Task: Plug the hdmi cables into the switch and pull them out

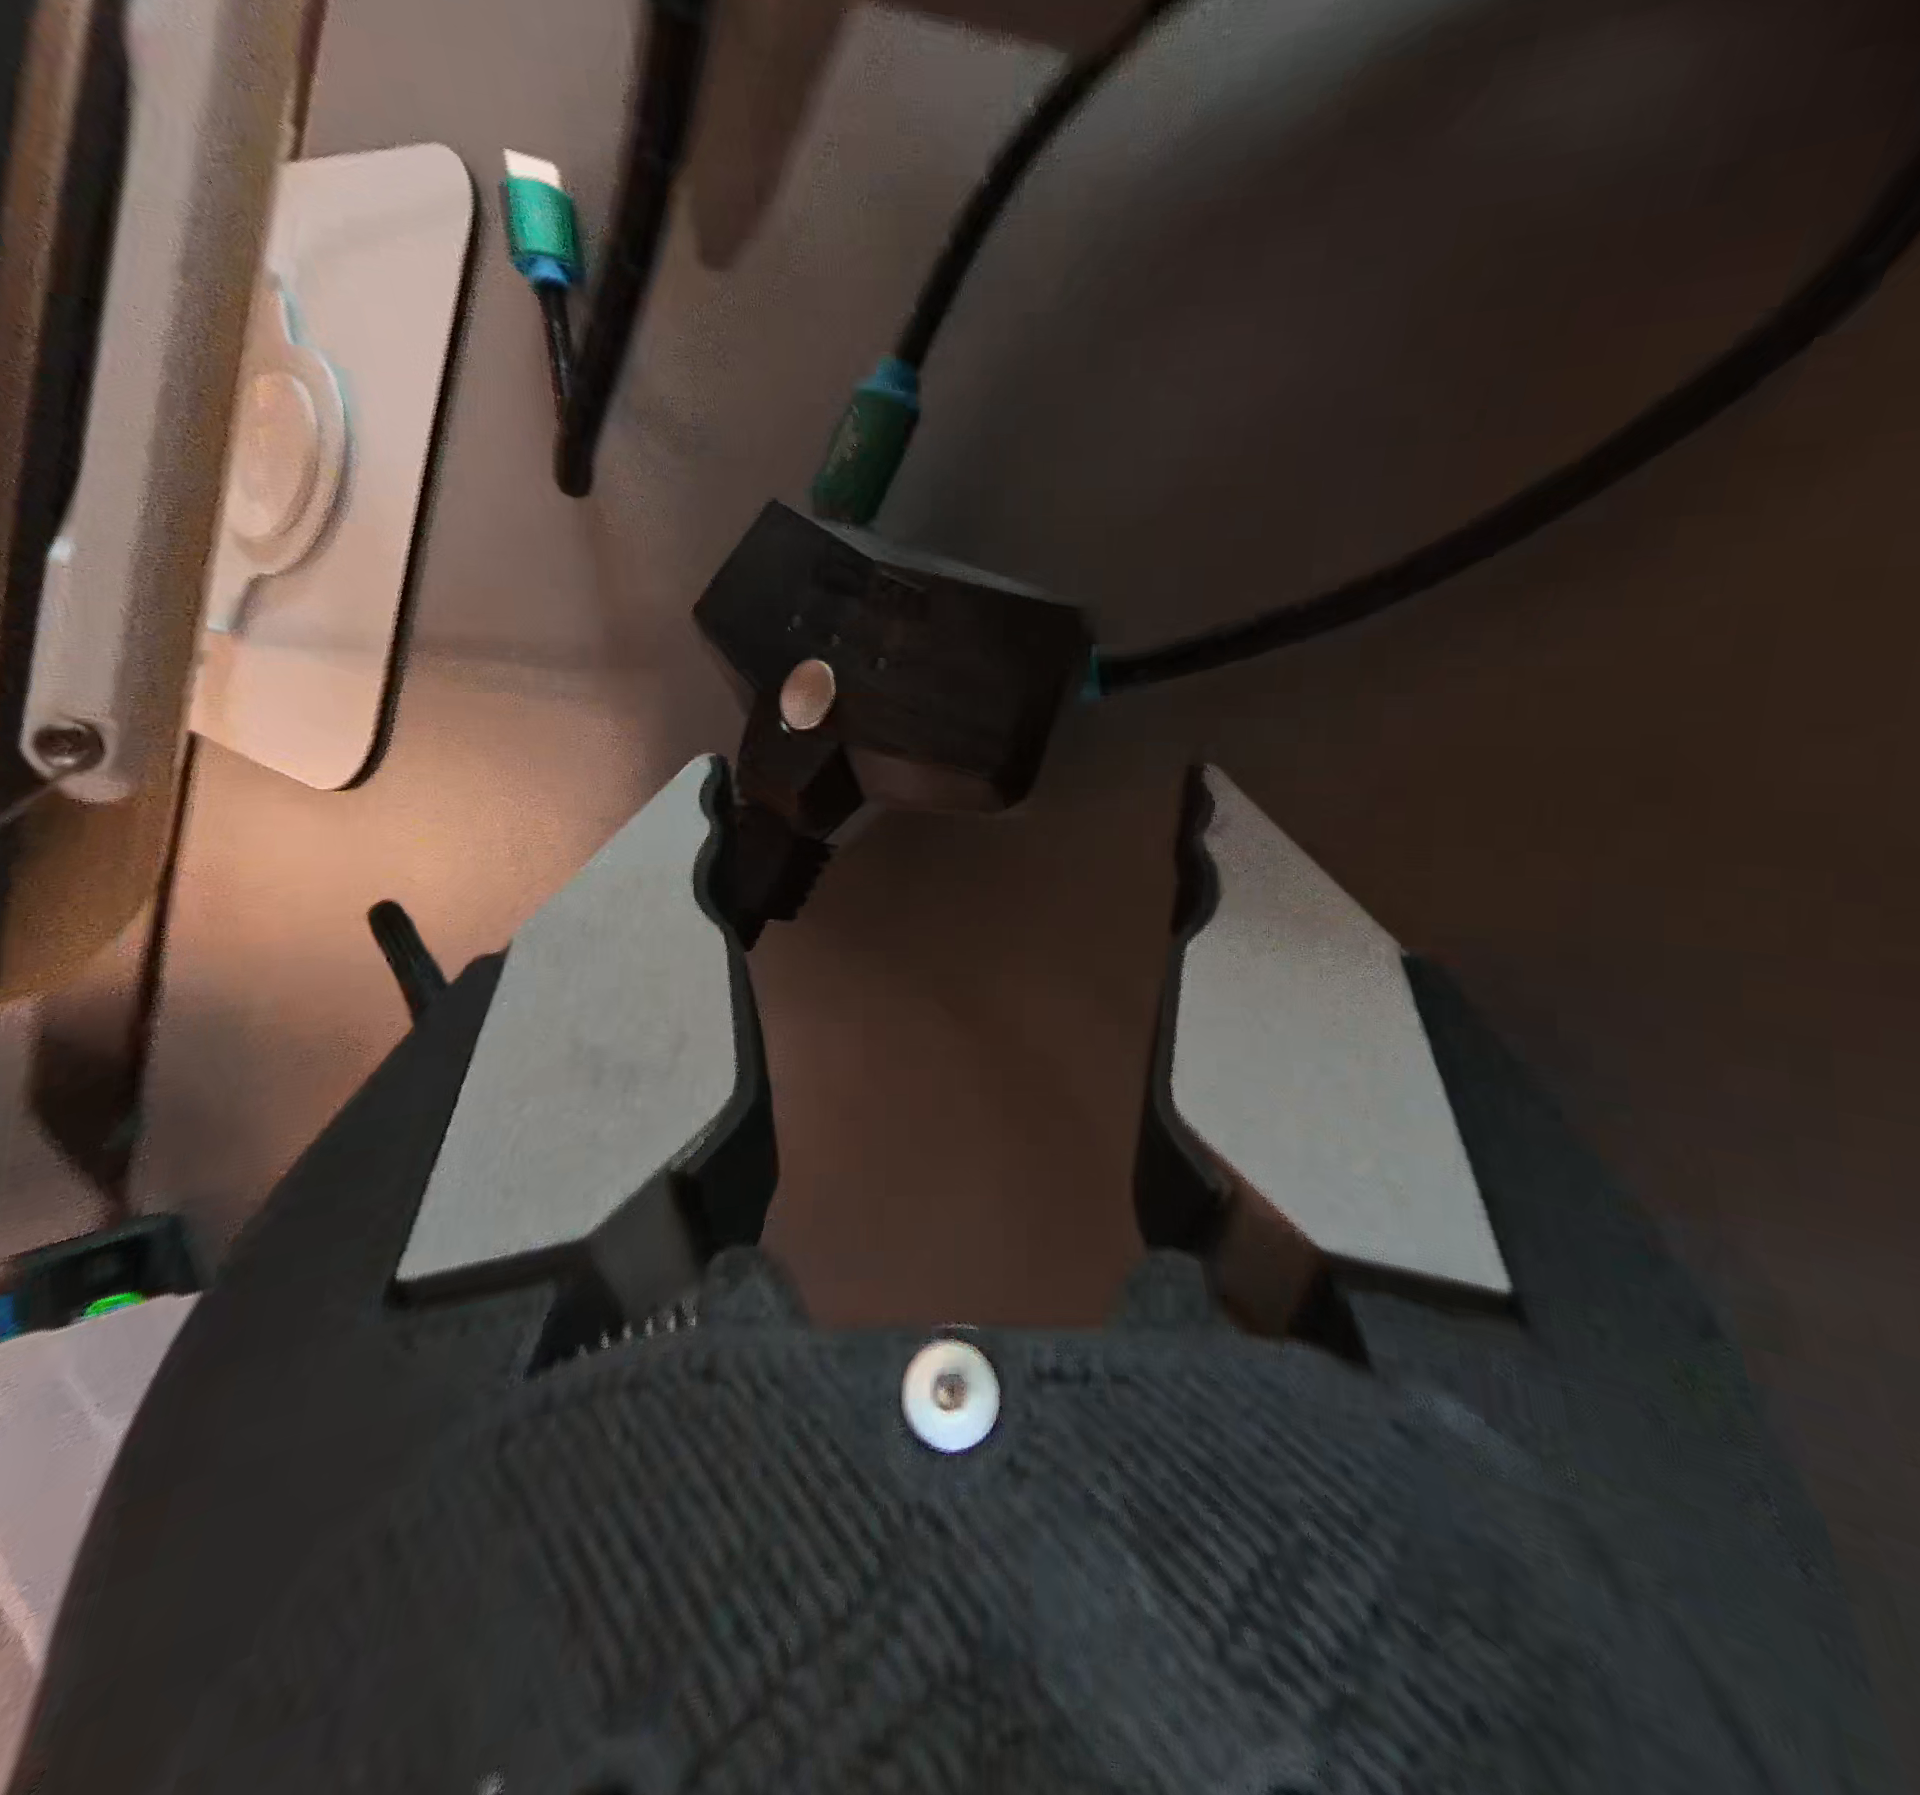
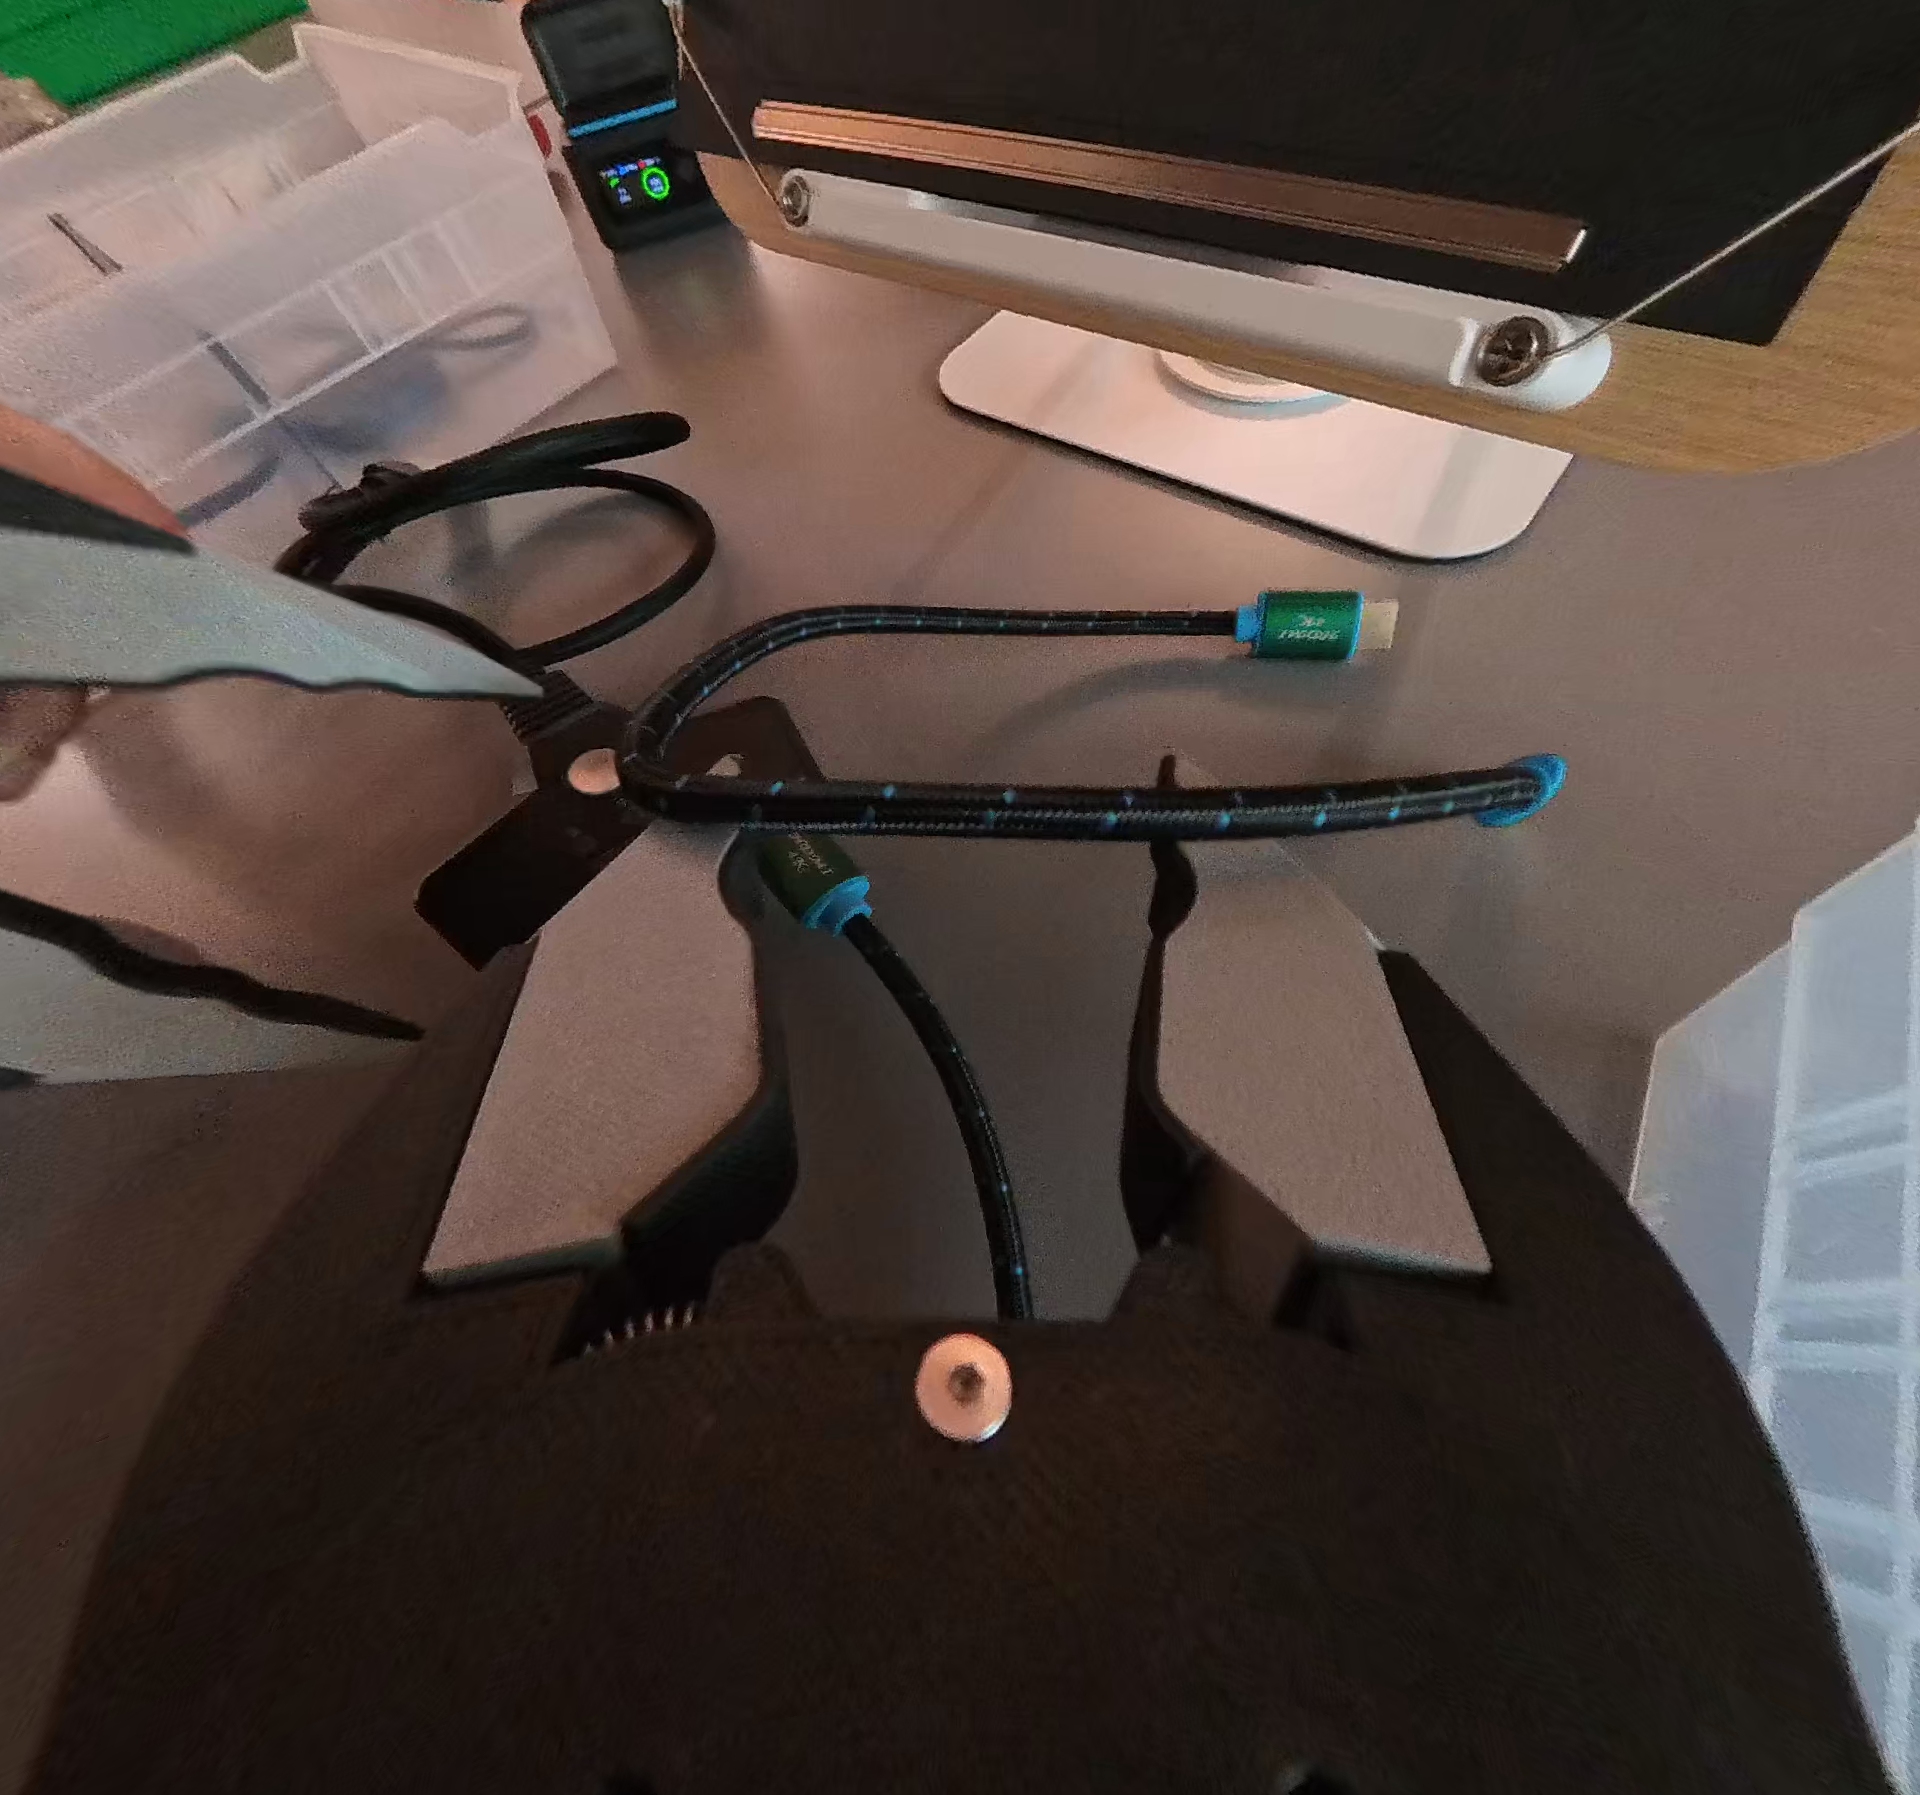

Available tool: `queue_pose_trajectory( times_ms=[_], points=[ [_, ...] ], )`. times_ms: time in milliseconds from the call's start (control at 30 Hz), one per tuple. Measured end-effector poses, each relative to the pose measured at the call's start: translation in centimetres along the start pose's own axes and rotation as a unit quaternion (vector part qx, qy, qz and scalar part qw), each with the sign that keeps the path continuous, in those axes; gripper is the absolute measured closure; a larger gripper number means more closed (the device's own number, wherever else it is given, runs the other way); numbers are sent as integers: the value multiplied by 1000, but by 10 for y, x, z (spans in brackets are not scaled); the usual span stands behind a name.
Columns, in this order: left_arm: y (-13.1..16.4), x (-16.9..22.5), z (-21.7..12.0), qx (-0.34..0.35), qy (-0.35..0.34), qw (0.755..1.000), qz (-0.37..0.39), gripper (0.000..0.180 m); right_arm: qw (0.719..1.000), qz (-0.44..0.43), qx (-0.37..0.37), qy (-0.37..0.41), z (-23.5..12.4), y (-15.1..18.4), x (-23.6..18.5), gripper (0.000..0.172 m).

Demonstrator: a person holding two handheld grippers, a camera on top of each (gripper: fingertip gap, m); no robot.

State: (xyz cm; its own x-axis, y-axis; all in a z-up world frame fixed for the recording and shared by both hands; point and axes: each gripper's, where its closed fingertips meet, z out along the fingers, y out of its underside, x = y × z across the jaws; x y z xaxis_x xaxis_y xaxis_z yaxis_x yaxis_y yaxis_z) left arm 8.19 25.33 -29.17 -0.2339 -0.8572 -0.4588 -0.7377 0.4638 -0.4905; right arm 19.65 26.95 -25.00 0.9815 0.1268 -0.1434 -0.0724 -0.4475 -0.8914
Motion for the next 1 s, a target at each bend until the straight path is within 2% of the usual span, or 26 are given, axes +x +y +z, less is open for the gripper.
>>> queue_pose_trajectory(
  times_ms=[33,67,167,300,333,633,867,1000],
  points=[
    [4,-3,6,-8,-30,999,28,97,1000,3,0,-2,0,0,0,99],
    [4,-10,9,-7,-69,996,59,116,1000,6,0,-4,0,0,0,99],
    [-2,-24,10,8,-167,973,156,116,1000,13,2,-15,0,-1,-2,99],
    [-8,-24,17,18,-251,931,264,158,997,39,0,-67,2,-1,-16,101],
    [-9,-24,18,20,-263,925,274,160,996,45,1,-74,2,-1,-18,101],
    [-10,-38,-5,52,-305,917,251,162,998,46,10,-35,-2,-3,-3,101],
    [-11,-39,-13,64,-311,915,250,161,998,13,10,61,-11,-4,25,105],
    [-11,-38,-12,66,-311,914,252,162,998,0,-2,70,-8,-1,24,107]
  ],
)
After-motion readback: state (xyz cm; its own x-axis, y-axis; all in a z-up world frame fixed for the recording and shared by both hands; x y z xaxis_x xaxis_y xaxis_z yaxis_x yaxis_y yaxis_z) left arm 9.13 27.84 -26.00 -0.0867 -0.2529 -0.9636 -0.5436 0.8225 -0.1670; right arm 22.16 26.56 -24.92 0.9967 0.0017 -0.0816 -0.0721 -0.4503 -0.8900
